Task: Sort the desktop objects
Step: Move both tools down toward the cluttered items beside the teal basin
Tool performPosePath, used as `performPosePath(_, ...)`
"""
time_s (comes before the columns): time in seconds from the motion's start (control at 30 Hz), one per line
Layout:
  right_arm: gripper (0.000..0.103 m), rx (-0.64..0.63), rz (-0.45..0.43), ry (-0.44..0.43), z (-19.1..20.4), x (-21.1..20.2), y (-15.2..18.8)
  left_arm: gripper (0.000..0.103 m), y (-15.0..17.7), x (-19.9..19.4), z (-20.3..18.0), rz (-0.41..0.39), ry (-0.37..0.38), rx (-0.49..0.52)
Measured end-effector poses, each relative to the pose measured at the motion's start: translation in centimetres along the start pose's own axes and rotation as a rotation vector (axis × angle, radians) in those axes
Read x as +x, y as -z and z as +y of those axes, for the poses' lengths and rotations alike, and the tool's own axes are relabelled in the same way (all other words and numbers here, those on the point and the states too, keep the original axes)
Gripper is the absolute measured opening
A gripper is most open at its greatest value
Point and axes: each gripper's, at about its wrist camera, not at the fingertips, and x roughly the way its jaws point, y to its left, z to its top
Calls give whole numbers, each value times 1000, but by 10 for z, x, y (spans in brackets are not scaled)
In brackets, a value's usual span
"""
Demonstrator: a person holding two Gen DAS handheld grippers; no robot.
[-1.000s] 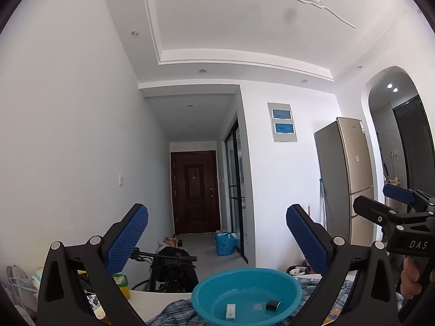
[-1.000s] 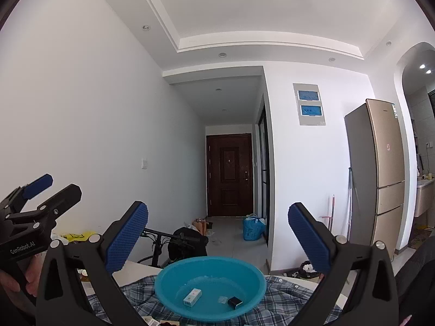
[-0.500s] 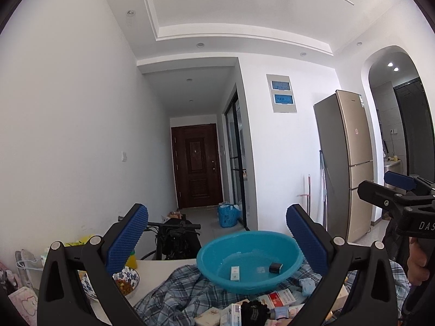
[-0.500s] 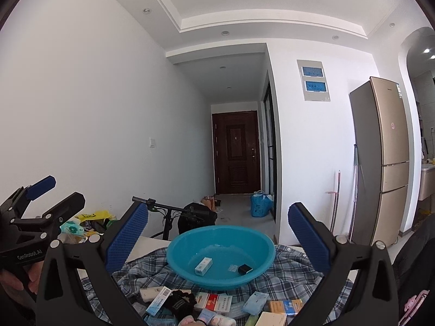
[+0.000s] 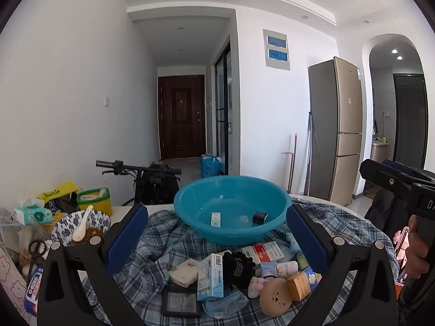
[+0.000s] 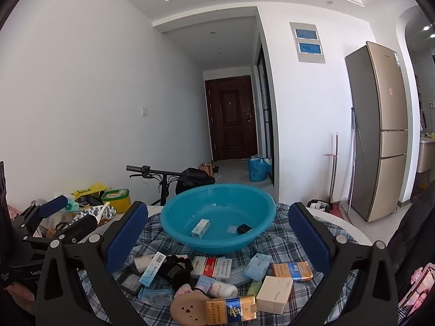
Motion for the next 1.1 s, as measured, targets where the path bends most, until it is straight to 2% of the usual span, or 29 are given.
performPosePath(0.13,103,10,43,23,-7,9,11,103,16,21,4,71,10,-46)
performPosePath(0.27,103,19,88,31,-13,16,22,103,31,35,3,123,21,-42)
performPosePath(0.4,103,28,131,33,-16,22,33,103,41,44,1,157,4,-22)
performPosePath(1.1,103,102,340,19,-34,51,85,103,96,80,13,364,41,-99)
